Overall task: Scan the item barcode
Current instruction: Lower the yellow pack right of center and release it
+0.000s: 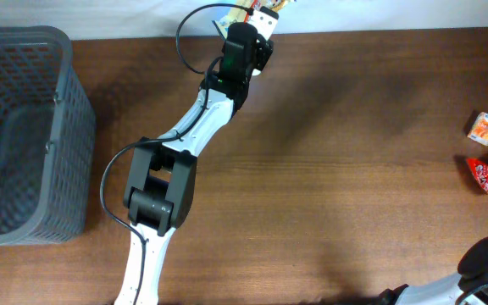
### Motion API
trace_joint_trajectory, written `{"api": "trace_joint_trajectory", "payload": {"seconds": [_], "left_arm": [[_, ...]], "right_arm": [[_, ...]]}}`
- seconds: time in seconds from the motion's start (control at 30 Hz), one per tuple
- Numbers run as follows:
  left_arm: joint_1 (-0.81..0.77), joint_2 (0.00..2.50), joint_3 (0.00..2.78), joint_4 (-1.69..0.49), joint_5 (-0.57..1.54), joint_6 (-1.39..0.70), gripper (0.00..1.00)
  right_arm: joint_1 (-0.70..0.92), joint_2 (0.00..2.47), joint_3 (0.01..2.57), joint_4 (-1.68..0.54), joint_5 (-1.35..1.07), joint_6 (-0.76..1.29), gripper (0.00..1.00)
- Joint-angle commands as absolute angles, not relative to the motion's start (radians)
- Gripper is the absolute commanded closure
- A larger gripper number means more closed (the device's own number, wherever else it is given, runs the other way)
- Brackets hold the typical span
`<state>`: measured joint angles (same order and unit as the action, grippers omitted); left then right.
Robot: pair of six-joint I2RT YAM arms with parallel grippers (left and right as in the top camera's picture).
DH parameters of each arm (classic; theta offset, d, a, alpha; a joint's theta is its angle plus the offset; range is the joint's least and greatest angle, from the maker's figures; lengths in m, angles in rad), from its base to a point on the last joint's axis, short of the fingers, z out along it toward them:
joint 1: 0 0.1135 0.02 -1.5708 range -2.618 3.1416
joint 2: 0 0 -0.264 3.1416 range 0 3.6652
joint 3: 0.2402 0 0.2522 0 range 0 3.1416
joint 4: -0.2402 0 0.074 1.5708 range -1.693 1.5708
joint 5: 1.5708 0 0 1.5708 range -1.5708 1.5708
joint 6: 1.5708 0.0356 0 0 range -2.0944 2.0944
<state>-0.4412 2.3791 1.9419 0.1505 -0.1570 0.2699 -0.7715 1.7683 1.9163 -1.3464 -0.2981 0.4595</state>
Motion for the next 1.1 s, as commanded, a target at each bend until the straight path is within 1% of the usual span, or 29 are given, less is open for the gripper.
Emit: {"api": "trace_joint_trajectory", "payload": {"seconds": [0.0,0.03,0.1,0.13,0.17,0.23,0.3,0.33,0.37,0.4,0.43,0.47,0.5,0.53,0.63,0.67,0.7,0.83,0.9,0.97,1.07], "left_arm": [[-0.47,2.245,1.958,0.052,-0.142,0.234,1.0],[-0.482,2.211,1.958,0.006,-0.123,0.205,1.0],[-0.528,2.128,1.958,-0.182,0.036,0.145,1.0],[-0.546,2.116,1.958,-0.245,0.07,0.119,1.0],[-0.577,2.114,1.958,-0.347,0.092,0.027,1.0],[-0.625,2.115,1.957,-0.518,0.094,-0.085,1.0],[-0.679,2.115,1.95,-0.65,0.094,-0.12,1.0],[-0.739,2.115,1.925,-0.708,0.088,-0.119,1.0],[-0.757,2.115,1.915,-0.719,0.079,-0.119,1.0],[-0.78,2.115,1.905,-0.728,0.043,-0.119,0.95],[-0.798,2.115,1.895,-0.73,-0.021,-0.119,0.77],[-0.812,2.115,1.893,-0.738,-0.093,-0.119,0.13],[-0.816,2.115,1.893,-0.738,-0.11,-0.119,0.01],[-0.816,2.114,1.894,-0.738,-0.101,-0.119,0.01],[-0.799,2.103,1.925,-0.763,0.014,-0.12,0.01],[-0.771,2.075,1.961,-0.8,0.06,-0.12,0.01],[-0.743,2.046,1.985,-0.829,0.06,-0.12,0.01],[-0.567,1.945,2.005,-0.896,0.049,-0.12,0.01],[-0.445,1.942,2.003,-0.968,0.049,-0.121,0.01],[-0.369,1.948,2.0,-1.047,0.064,-0.12,0.01],[-0.329,1.951,2.0,-1.101,0.067,-0.12,0.01]], "right_arm": [[-0.77,1.77,1.917,-1.347,-0.303,0.453,0.02],[-0.77,1.77,1.917,-1.347,-0.303,0.453,0.01],[-0.77,1.77,1.917,-1.347,-0.303,0.453,0.02],[-0.77,1.77,1.917,-1.347,-0.303,0.453,0.01],[-0.77,1.77,1.917,-1.347,-0.303,0.453,0.02],[-0.77,1.77,1.917,-1.347,-0.303,0.453,0.02],[-0.77,1.77,1.917,-1.347,-0.303,0.453,0.02],[-0.77,1.77,1.917,-1.347,-0.303,0.453,0.01],[-0.77,1.77,1.917,-1.347,-0.303,0.453,0.01],[-0.77,1.77,1.917,-1.347,-0.303,0.453,0.02],[-0.77,1.77,1.917,-1.347,-0.303,0.453,0.02],[-0.77,1.77,1.917,-1.347,-0.303,0.453,0.02],[-0.77,1.77,1.917,-1.347,-0.303,0.453,0.01],[-0.77,1.77,1.917,-1.347,-0.303,0.453,0.02],[-0.77,1.77,1.917,-1.347,-0.303,0.453,0.02],[-0.77,1.77,1.917,-1.347,-0.303,0.453,0.02],[-0.77,1.77,1.917,-1.347,-0.303,0.453,0.01],[-0.77,1.77,1.917,-1.347,-0.303,0.453,0.01],[-0.77,1.77,1.917,-1.347,-0.303,0.453,0.01],[-0.77,1.77,1.917,-1.347,-0.303,0.453,0.02],[-0.77,1.77,1.917,-1.347,-0.312,0.453,0.01]]}}
